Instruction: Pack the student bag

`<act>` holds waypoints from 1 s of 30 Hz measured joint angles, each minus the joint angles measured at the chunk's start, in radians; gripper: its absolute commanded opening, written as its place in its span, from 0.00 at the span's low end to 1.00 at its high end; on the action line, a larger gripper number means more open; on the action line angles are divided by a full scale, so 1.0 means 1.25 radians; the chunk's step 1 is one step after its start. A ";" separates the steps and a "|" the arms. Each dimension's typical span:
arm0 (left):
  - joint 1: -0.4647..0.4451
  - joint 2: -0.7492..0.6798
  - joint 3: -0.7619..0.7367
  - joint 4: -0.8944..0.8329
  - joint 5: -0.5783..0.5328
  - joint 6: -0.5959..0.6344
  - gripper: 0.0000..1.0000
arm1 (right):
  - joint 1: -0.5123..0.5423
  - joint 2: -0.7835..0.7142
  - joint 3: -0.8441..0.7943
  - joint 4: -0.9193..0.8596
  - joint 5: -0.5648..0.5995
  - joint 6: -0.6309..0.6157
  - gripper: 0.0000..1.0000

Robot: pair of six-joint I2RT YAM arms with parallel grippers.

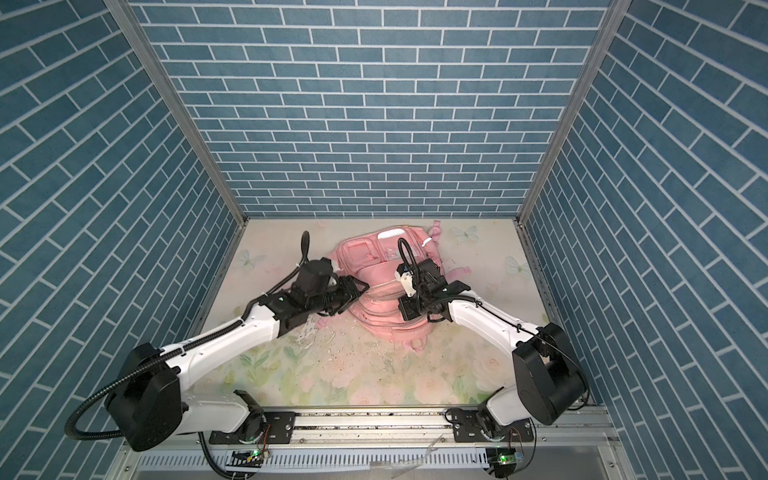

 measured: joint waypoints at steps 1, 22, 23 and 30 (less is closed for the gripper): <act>-0.015 0.002 -0.016 0.014 -0.013 -0.034 0.59 | 0.000 -0.004 -0.005 0.006 -0.001 0.000 0.00; -0.074 0.205 0.052 0.196 -0.099 -0.181 0.00 | -0.004 -0.030 -0.040 0.044 0.008 0.005 0.00; -0.065 0.202 0.057 0.190 -0.085 -0.164 0.00 | -0.004 -0.032 -0.040 0.045 0.010 0.004 0.00; -0.012 0.158 0.057 0.146 0.011 -0.079 0.00 | -0.024 -0.061 -0.043 0.043 0.002 -0.019 0.00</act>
